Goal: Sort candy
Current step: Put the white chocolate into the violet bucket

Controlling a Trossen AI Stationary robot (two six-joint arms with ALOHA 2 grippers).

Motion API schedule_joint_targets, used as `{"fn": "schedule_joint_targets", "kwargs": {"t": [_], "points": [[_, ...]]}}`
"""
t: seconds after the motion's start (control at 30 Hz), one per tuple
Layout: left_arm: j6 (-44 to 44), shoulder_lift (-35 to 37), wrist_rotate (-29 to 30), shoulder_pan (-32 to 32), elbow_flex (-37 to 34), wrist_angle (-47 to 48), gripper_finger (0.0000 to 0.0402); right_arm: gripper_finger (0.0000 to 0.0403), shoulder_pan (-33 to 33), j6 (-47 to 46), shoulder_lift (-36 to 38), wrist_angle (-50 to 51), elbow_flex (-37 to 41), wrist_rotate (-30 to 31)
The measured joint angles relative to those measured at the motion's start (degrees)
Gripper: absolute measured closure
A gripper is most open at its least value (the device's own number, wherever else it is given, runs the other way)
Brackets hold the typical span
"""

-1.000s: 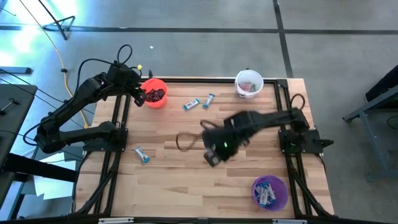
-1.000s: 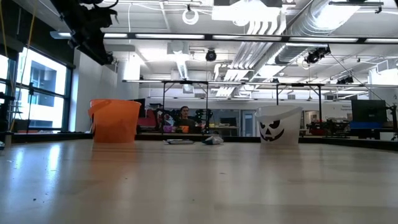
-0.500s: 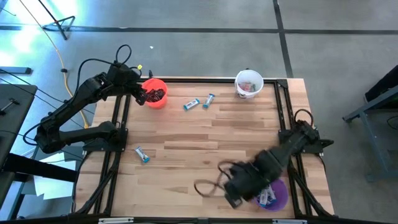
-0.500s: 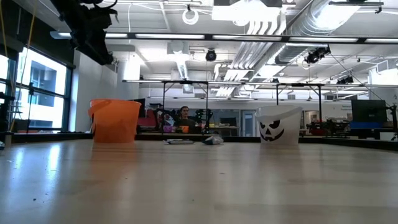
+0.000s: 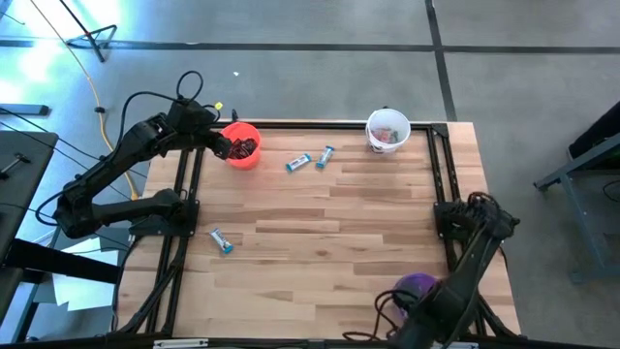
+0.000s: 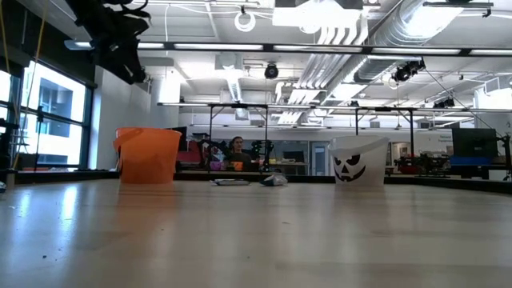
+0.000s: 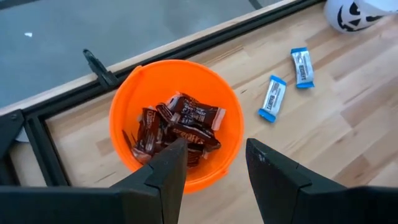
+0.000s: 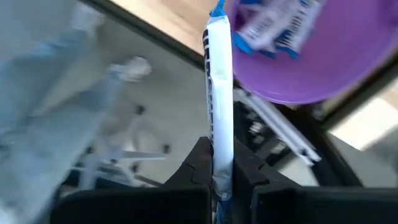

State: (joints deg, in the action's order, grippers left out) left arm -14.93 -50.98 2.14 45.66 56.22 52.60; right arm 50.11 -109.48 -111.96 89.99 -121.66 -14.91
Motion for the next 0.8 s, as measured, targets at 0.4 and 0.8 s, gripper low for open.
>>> {"fn": "schedule_joint_targets", "kwargs": {"t": [0.4,0.8], "points": [[-2.0,0.0,0.0,-0.5,0.0,-0.2,0.0249,0.0394,0.2,4.5,2.8,0.1,21.8,-5.1],[-1.3,0.0,0.0,-0.5,0.0,0.0,0.0249,0.0315,0.2,-3.6,13.3,-4.7,31.7,-4.7]]}}
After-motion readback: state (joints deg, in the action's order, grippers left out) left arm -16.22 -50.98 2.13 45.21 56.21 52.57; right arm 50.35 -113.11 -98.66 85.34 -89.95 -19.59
